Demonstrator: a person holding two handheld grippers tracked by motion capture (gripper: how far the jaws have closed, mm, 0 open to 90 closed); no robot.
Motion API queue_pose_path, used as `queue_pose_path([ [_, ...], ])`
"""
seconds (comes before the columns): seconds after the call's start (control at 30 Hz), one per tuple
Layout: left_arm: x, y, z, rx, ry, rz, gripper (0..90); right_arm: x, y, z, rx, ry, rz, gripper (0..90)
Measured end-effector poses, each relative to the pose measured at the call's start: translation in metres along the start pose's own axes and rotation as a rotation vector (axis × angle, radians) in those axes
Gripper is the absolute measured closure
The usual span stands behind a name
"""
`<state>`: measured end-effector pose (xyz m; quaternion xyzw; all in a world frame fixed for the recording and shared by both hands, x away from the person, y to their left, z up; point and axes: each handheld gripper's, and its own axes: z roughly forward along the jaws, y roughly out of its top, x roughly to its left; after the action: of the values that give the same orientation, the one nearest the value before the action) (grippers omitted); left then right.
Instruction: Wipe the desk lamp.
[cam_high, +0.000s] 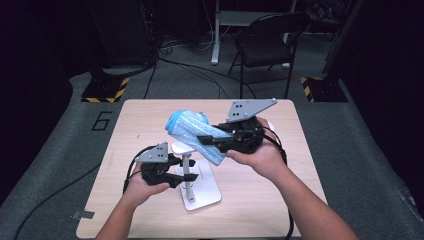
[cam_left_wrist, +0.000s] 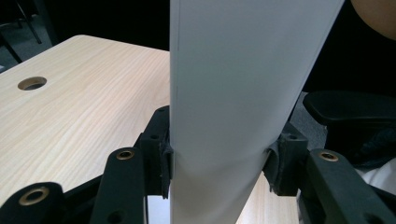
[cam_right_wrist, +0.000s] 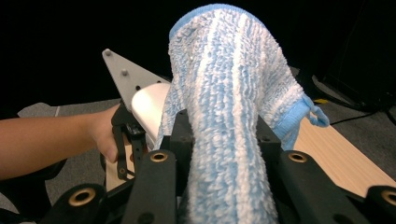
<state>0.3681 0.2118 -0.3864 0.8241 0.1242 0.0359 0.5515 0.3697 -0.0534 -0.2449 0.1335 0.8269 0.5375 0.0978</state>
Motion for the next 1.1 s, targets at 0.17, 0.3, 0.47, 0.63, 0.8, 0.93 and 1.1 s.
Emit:
queue_pose_path([
  [0.17, 0.001, -0.001, -0.003, 0.000, -0.003, 0.007, 51.4, -0.005, -0.006, -0.008, 0.007, -0.017, 0.012, 68.9],
  [0.3, 0.002, -0.003, -0.007, -0.004, -0.011, 0.002, 51.3, -0.010, -0.012, -0.015, 0.010, -0.030, 0.030, 68.9],
  [0.47, 0.006, -0.008, -0.014, -0.019, -0.010, -0.008, 51.1, -0.014, -0.018, -0.021, 0.013, -0.049, 0.051, 68.8],
  [0.63, 0.006, -0.011, -0.020, -0.020, 0.001, -0.013, 50.9, -0.018, -0.025, -0.027, 0.014, -0.068, 0.066, 68.8],
  [0.8, 0.005, -0.012, -0.022, -0.021, 0.009, -0.018, 51.0, -0.022, -0.029, -0.034, 0.019, -0.086, 0.078, 68.7],
  [0.93, 0.005, -0.012, -0.024, -0.017, 0.029, -0.020, 50.9, -0.024, -0.032, -0.038, 0.024, -0.102, 0.086, 68.6],
  [1.1, 0.004, -0.012, -0.027, -0.015, 0.051, -0.031, 50.7, -0.024, -0.034, -0.041, 0.030, -0.105, 0.089, 68.5],
])
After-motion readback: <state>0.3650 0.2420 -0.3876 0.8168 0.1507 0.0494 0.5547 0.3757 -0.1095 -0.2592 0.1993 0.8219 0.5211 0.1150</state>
